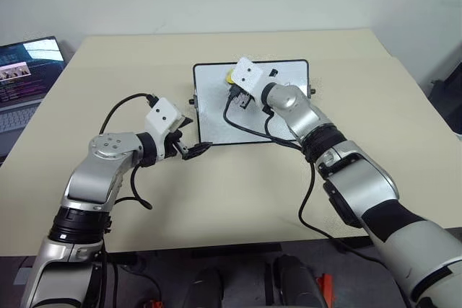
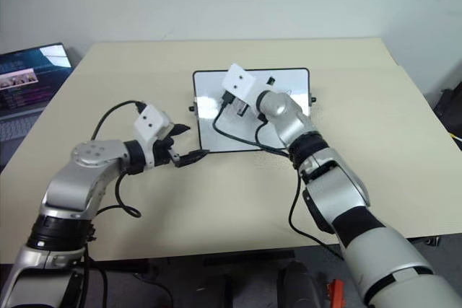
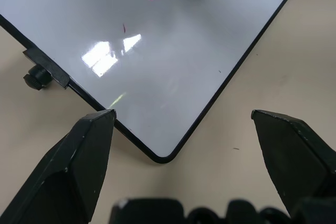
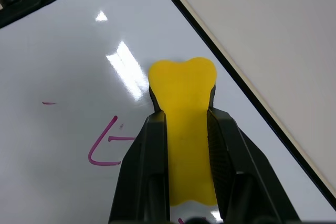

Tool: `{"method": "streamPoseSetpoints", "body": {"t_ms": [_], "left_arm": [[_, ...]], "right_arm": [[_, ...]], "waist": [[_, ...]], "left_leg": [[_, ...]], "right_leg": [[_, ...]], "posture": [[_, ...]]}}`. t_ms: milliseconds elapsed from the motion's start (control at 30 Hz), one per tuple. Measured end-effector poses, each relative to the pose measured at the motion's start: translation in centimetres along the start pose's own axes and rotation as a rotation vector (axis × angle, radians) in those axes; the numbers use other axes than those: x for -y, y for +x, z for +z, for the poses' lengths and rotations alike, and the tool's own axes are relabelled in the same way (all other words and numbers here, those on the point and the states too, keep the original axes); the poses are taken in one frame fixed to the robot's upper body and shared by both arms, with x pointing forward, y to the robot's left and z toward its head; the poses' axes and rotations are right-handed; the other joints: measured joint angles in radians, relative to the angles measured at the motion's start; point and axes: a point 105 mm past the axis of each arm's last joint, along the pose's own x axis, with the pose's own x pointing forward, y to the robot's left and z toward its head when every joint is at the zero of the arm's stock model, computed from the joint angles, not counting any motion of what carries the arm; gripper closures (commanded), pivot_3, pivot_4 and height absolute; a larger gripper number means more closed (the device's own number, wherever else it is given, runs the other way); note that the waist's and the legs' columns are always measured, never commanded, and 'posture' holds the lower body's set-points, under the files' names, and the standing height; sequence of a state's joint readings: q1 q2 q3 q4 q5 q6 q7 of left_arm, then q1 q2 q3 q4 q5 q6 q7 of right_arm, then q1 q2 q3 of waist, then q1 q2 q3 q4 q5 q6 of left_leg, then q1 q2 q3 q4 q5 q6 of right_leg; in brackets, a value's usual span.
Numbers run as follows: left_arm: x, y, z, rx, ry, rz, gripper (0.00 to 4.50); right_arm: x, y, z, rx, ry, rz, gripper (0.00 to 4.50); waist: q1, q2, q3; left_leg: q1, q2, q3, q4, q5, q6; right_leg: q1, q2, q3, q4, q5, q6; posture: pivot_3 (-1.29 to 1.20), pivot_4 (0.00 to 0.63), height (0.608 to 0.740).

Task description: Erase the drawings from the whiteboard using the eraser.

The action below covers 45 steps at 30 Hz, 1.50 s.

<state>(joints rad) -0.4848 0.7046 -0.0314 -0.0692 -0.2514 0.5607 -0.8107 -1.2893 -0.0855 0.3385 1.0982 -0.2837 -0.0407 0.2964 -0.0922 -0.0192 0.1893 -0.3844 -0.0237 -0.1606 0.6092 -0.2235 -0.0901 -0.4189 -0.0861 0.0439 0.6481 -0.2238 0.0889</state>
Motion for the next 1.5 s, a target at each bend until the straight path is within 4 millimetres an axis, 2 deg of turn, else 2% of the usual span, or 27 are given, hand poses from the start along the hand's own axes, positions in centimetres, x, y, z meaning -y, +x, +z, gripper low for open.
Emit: {"method": "streamPoseSetpoints", "body": {"t_ms": [133,233,400,467,667,733,933,1033,1167,1300,1500], "left_arm": [[0.0,0.0,0.0,0.001,-0.001,0.004,0.0],[-0.1,0.0,0.0,0.002,-0.004,0.006,0.0],[-0.3,-0.2,0.2,0.007,-0.002,0.017,0.0],[-0.4,-0.3,0.3,0.012,-0.003,0.023,0.0],[-0.5,-0.4,0.3,0.013,-0.003,0.023,0.0],[-0.5,-0.4,0.3,0.013,-0.003,0.022,0.0],[-0.5,-0.4,0.3,0.013,-0.003,0.021,0.0],[-0.4,-0.4,0.4,0.014,-0.002,0.02,0.0],[-0.4,-0.4,0.4,0.014,-0.002,0.017,0.0],[-0.4,-0.4,0.4,0.014,-0.002,0.017,0.0],[-0.4,-0.4,0.4,0.015,-0.002,0.017,0.0]], "right_arm": [[-1.1,0.3,0.1,-0.001,-0.003,0.026,3.83],[-2.8,0.5,0.1,-0.005,0.014,0.083,3.83],[-7.8,0.1,-1.1,-0.002,0.02,0.261,3.83],[-9.0,-0.1,-1.4,-0.004,0.024,0.294,3.83],[-7.8,0.1,-2.0,-0.042,0.026,0.238,3.85],[-6.3,0.3,-2.0,-0.054,0.027,0.171,3.85],[0.3,-0.2,-2.8,-0.098,0.085,-0.077,3.86],[1.6,-0.4,-3.0,-0.102,0.099,-0.136,3.86],[1.3,-0.3,-2.6,-0.093,0.099,-0.13,3.86],[0.3,0.0,-2.2,-0.078,0.106,-0.095,3.86],[-3.9,0.9,-0.2,-0.023,0.123,0.037,3.87]], "waist": [[-0.004,0.0,0.0],[-0.011,0.0,0.0],[-0.017,0.0,-0.001],[-0.019,0.0,-0.001],[-0.01,0.0,-0.001],[-0.003,0.0,-0.001],[0.009,0.0,-0.001],[0.005,0.0,-0.001],[0.003,0.0,-0.001],[-0.004,0.0,-0.001],[-0.026,0.0,-0.001]], "left_leg": [[0.004,0.0,0.0,0.0,0.0,0.0],[0.008,0.001,0.0,0.0,0.0,0.0],[0.02,0.001,0.0,-0.001,0.0,0.0],[0.022,0.001,0.0,0.0,0.0,0.001],[0.023,0.001,-0.003,0.0,0.004,0.005],[0.022,0.001,-0.003,0.001,0.004,0.005],[0.021,0.001,-0.003,0.0,0.004,0.005],[0.02,0.001,-0.002,-0.003,0.003,0.004],[0.018,0.001,-0.002,-0.004,0.003,0.004],[0.019,0.001,-0.001,-0.004,0.003,0.004],[0.019,0.002,-0.001,-0.005,0.003,0.004]], "right_leg": [[0.003,0.001,0.0,0.0,0.0,0.0],[0.007,0.001,0.0,0.0,0.0,0.0],[0.019,0.001,0.001,0.0,-0.003,0.005],[0.021,0.001,0.001,0.001,-0.003,0.004],[0.024,0.003,0.001,0.001,-0.002,0.004],[0.024,0.003,0.001,0.001,-0.002,0.003],[0.023,0.003,0.001,-0.001,-0.002,0.003],[0.021,0.003,0.001,-0.002,-0.003,0.003],[0.018,0.003,0.001,-0.002,-0.003,0.002],[0.018,0.003,0.001,-0.001,-0.003,0.002],[0.016,0.003,0.002,0.0,-0.003,0.002]], "posture": [[0.0,0.15,0.74],[0.0,0.15,0.74],[0.0,0.15,0.74],[0.0,0.15,0.74],[0.0,0.15,0.74],[0.0,0.15,0.74],[0.0,0.15,0.74],[0.0,0.15,0.74],[0.0,0.15,0.74],[0.0,0.15,0.74],[0.0,0.15,0.74]]}}
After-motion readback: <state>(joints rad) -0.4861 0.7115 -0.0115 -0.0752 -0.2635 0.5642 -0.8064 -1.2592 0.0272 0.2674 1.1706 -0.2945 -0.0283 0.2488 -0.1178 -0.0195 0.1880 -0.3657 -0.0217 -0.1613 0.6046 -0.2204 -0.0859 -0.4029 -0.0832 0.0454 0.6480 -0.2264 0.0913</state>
